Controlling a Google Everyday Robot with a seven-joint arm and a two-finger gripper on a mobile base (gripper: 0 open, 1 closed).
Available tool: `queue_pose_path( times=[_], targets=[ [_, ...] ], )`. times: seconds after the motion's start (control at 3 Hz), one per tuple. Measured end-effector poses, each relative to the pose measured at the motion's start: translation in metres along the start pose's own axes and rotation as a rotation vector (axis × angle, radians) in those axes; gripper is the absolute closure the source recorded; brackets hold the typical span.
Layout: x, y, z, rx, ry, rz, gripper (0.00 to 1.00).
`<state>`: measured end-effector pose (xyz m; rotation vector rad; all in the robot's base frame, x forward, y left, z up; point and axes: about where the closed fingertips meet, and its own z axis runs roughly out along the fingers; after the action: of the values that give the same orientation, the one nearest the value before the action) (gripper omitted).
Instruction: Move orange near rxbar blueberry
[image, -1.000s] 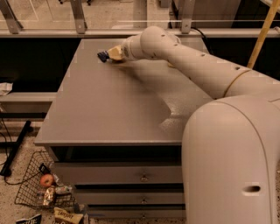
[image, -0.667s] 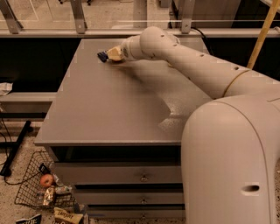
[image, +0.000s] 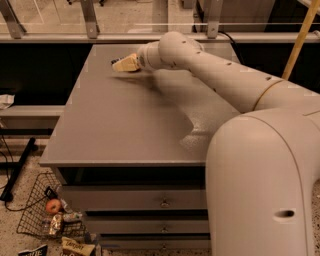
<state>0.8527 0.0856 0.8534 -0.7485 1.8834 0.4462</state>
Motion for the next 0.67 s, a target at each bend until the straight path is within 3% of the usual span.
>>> queue_pose_path(
  times=[0.33, 0.67],
  targets=[
    [-0.002, 0.003, -0.001, -0.014, -0.011, -0.002, 0.0],
    [-0.009, 0.003, -0.028, -0.02, -0.043, -0.029, 0.0]
  ],
)
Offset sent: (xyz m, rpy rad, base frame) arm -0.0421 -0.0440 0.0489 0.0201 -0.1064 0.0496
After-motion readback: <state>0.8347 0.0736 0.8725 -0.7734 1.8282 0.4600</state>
